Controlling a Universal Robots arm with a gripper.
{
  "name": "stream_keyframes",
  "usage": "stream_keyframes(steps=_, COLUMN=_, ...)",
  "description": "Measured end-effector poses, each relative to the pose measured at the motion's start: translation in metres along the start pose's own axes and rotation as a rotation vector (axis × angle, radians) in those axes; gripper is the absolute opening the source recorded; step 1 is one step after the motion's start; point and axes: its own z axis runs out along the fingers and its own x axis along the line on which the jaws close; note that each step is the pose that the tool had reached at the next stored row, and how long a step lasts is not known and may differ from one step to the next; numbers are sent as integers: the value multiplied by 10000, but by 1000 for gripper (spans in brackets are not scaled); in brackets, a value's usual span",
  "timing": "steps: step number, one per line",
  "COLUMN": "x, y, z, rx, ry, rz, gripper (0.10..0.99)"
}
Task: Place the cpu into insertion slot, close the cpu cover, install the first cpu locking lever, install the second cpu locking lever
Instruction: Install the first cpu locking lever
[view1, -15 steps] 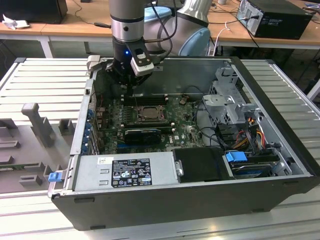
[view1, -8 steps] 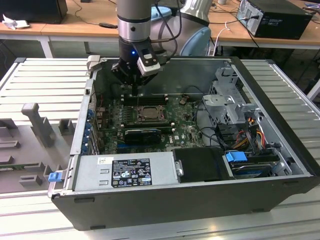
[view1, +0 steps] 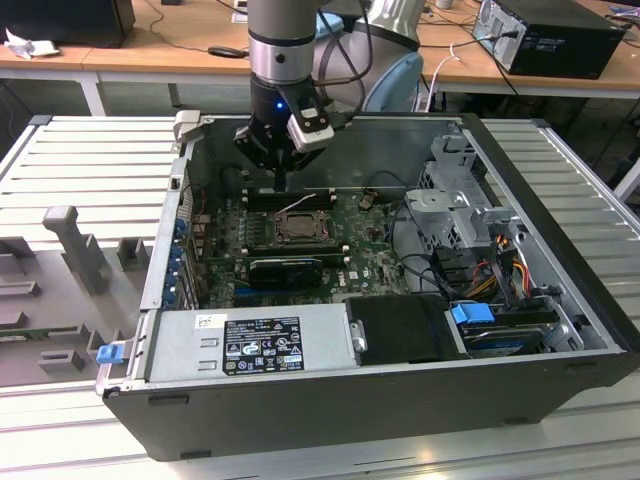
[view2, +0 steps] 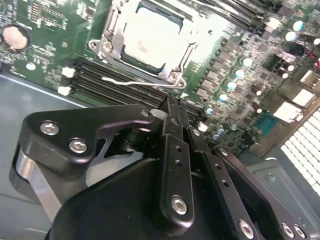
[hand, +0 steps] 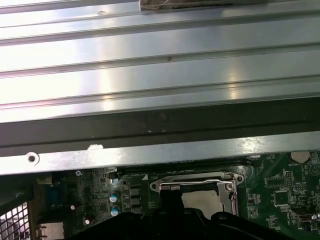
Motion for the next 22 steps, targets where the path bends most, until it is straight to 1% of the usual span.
stream_keyframes(steps=5, x=-92, y=9, z=2, rx=0, ry=0, rz=0, gripper=106)
stream_keyframes(steps=7, x=-120, y=10, z=4, rx=-31, ry=3, rz=-1, gripper=106)
stream_keyframes(steps=9, x=-140, y=9, z=8, rx=-275, ry=27, rz=-1, gripper=106)
stream_keyframes(steps=10, x=-146, y=5, z=11, rx=-518, ry=49, rz=-2, gripper=106)
stream_keyframes(steps=11, x=-147, y=2, z=16, rx=-604, ry=58, rz=-4, gripper=106)
stream_keyframes(steps=12, x=-148, y=-3, z=28, rx=-654, ry=61, rz=-5, gripper=106)
stream_keyframes(steps=14, x=-149, y=-10, z=60, rx=-666, ry=65, rz=-47, gripper=106)
stream_keyframes(steps=16, x=-159, y=-10, z=112, rx=-663, ry=79, rz=-336, gripper=106)
stream_keyframes(steps=18, x=-183, y=-9, z=135, rx=-661, ry=84, rz=-452, gripper=106)
stream_keyframes(steps=22, x=-228, y=-5, z=179, rx=-662, ry=87, rz=-474, gripper=106)
